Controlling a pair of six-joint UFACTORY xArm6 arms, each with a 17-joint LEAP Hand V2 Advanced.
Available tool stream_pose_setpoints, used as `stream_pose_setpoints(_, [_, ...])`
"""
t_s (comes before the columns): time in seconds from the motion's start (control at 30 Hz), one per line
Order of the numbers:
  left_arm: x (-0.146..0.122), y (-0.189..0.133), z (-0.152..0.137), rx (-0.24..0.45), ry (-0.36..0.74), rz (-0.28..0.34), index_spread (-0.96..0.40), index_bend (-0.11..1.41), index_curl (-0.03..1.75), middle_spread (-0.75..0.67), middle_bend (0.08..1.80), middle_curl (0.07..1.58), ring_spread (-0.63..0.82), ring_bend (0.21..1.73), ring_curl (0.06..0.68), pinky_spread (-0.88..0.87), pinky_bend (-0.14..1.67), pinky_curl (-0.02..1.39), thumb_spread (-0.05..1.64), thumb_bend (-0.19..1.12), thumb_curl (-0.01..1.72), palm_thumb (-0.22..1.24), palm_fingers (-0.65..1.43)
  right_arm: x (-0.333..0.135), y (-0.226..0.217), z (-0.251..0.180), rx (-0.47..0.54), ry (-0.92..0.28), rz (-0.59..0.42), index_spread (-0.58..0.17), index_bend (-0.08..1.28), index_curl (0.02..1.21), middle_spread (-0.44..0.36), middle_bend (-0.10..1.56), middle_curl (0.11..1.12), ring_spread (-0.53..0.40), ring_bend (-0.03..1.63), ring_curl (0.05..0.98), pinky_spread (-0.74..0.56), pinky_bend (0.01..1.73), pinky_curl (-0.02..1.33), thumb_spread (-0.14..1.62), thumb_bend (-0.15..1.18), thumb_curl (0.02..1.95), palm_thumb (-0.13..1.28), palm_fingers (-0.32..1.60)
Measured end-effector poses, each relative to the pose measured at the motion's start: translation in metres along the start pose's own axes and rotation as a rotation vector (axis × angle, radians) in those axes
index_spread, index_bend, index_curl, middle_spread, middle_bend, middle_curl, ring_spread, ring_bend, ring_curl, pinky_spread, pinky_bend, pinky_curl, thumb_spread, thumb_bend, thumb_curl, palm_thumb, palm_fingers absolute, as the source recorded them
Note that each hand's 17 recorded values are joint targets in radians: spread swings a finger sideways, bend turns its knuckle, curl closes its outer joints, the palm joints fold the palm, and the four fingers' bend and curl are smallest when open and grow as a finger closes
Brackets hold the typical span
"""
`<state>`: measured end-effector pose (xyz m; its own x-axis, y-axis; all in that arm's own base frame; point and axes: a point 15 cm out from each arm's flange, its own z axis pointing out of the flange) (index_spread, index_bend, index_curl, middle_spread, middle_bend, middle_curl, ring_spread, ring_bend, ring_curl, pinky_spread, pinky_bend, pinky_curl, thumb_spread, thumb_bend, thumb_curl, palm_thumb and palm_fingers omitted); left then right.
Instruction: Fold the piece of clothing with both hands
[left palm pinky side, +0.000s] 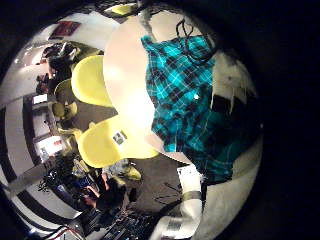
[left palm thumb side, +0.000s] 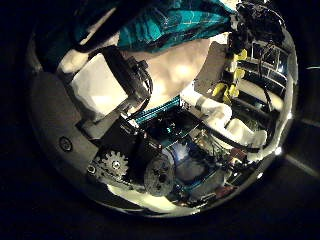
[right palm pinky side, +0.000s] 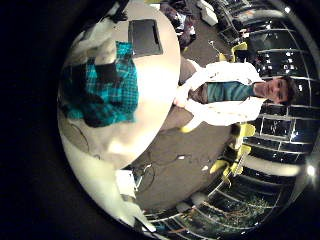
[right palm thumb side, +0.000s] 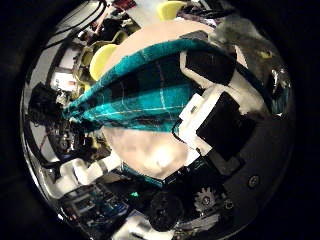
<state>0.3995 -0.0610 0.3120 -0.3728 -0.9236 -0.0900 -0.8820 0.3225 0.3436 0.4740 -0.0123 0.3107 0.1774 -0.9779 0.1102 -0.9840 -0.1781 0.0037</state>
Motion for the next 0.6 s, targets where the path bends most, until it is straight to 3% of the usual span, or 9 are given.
stream_pose_setpoints(0.27, [-0.036, -0.093, 0.025, -0.013, -0.052, -0.01, -0.48, 0.16, 1.53, -0.69, 0.8, 1.15, -0.5, 1.29, 0.51, -0.68, 1.1, 0.6, 1.2, -0.01, 0.49, 0.8, 0.88, -0.004, -0.084, 0.056, -0.043, -0.006, 0.002, -0.354, 1.09, 0.97, -0.187, 1.32, 0.93, -0.243, 1.47, 0.782, -0.16, 1.49, 0.72, 1.27, -0.01, 0.67, 1.0, 0.83])
stream_pose_setpoints(0.4, [-0.045, -0.123, 0.041, -0.02, -0.052, -0.02, -0.47, 0.17, 1.53, -0.69, 0.8, 1.15, -0.5, 1.29, 0.511, -0.68, 1.1, 0.6, 1.19, -0.02, 0.49, 0.79, 0.87, -0.006, -0.108, 0.087, -0.074, -0.009, 0.012, -0.353, 1.09, 0.98, -0.185, 1.32, 0.93, -0.244, 1.47, 0.792, -0.16, 1.48, 0.76, 1.28, -0.01, 0.67, 0.98, 0.81])
stream_pose_setpoints(0.5, [-0.053, -0.141, 0.046, 0.026, -0.061, -0.028, -0.46, 0.16, 1.53, -0.69, 0.81, 1.15, -0.5, 1.29, 0.511, -0.68, 1.09, 0.61, 1.18, -0.02, 0.48, 0.78, 0.86, -0.007, -0.117, 0.105, -0.082, -0.009, 0.025, -0.351, 1.08, 0.98, -0.181, 1.33, 0.92, -0.249, 1.47, 0.792, -0.17, 1.46, 0.78, 1.27, -0.02, 0.66, 0.94, 0.8])
stream_pose_setpoints(0.6, [-0.059, -0.162, 0.054, 0.072, -0.068, -0.049, -0.45, 0.19, 1.49, -0.68, 0.8, 1.12, -0.51, 1.15, 0.479, -0.67, 1.04, 0.61, 1.15, -0.04, 0.47, 0.7, 0.69, -0.004, -0.128, 0.113, -0.047, -0.006, 0.043, -0.356, 0.99, 0.94, -0.183, 1.32, 0.9, -0.25, 1.45, 0.779, -0.19, 1.44, 0.78, 1.26, -0.03, 0.62, 0.88, 0.8])
